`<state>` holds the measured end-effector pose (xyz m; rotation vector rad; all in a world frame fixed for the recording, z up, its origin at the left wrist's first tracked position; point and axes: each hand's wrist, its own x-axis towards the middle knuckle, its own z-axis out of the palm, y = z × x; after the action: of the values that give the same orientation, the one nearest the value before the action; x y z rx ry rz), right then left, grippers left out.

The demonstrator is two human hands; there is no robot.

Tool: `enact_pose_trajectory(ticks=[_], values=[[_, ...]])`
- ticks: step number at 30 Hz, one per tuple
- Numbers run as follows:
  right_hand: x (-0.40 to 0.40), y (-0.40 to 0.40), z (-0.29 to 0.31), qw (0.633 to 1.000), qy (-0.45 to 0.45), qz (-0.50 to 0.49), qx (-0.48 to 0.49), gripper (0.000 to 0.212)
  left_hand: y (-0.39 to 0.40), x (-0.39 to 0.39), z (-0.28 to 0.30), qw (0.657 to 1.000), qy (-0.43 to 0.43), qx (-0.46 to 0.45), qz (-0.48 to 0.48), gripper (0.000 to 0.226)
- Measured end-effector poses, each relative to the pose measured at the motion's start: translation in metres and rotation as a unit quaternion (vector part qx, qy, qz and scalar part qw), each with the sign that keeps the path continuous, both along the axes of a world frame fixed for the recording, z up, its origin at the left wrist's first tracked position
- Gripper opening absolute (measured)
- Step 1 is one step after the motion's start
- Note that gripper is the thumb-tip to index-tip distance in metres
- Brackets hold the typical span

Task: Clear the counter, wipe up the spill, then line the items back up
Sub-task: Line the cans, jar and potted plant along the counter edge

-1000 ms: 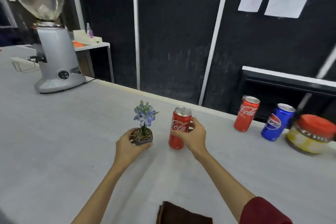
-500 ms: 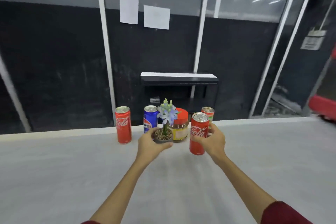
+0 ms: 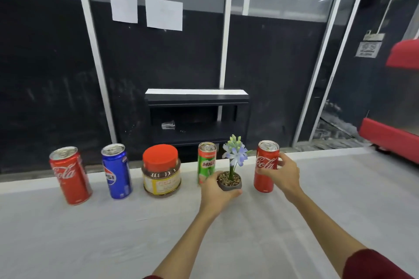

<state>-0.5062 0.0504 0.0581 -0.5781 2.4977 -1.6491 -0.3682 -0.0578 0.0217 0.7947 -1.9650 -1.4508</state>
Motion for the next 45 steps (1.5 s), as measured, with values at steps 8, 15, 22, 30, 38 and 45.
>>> enact_pose_trajectory(ticks=[8,15,22,30,38,45], values=[[-0.061,0.0,-0.011,1.0,-0.02,0.012,-0.01,0.068,-0.01,-0.074,-0.019,0.999,-0.031,-0.021,0.032,0.045],[-0.084,-0.01,-0.019,0.999,-0.03,0.023,-0.038,0.066,-0.026,-0.107,-0.035,0.997,-0.048,-0.041,0.046,0.054],[-0.084,-0.014,-0.024,0.998,-0.041,0.021,-0.032,0.074,-0.033,-0.114,-0.043,0.997,-0.067,-0.022,0.039,0.084],[-0.05,-0.004,-0.021,0.995,0.011,-0.071,-0.068,0.073,-0.008,-0.081,-0.036,0.994,-0.104,-0.045,0.006,0.08],[0.101,-0.019,-0.037,0.99,0.09,0.044,-0.104,0.028,0.005,0.078,0.003,0.993,-0.103,-0.062,-0.013,0.052],[0.297,-0.051,-0.054,0.942,0.007,0.335,-0.013,0.013,-0.013,0.339,0.003,0.962,-0.214,-0.126,0.114,0.031]])
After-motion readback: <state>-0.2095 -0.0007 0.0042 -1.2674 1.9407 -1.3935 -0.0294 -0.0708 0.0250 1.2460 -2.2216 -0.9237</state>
